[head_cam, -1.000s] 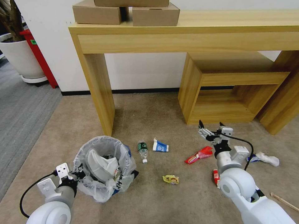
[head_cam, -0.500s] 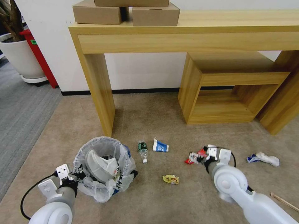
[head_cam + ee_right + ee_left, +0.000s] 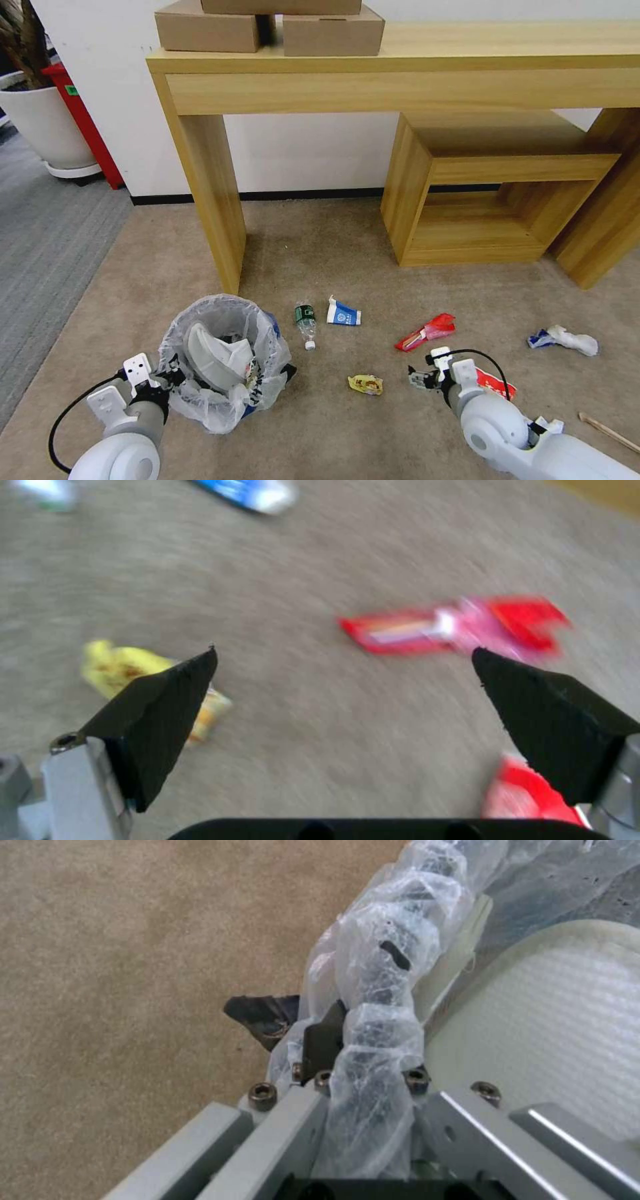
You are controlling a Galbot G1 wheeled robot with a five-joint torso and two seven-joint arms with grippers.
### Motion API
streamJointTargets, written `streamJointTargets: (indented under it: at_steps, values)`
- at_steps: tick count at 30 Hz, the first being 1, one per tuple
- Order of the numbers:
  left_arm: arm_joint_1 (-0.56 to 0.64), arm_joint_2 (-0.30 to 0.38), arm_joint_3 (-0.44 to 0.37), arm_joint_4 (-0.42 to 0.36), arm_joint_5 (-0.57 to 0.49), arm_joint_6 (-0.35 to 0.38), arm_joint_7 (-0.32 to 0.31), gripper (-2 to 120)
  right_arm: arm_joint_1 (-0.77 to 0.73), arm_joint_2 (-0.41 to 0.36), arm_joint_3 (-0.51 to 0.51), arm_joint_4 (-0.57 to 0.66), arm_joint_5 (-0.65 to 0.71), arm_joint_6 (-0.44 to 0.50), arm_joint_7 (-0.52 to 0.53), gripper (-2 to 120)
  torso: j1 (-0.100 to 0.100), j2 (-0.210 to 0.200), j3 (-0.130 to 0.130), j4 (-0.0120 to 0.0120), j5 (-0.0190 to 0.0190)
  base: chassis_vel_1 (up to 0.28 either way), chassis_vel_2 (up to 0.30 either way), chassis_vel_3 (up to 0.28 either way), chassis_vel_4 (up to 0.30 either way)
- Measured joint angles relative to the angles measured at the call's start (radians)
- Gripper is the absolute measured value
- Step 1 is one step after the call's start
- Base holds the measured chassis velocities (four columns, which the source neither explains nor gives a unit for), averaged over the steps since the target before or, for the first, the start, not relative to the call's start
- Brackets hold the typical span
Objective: Pick up the trash bin and place the garbage on the floor into it.
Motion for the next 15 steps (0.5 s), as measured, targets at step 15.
streamJointTargets:
  at_steps: [15]
  values:
    - [-0.007, -0.014, 0.014, 0.024, 0.026, -0.009, 0.003, 0, 0.243, -0.096, -0.413, -0.167, -0.282, 0.243, -0.239, 89, 0.000, 0.000, 0.000, -0.0001, -0.0002, 0.000, 0.000, 0.000, 0.000]
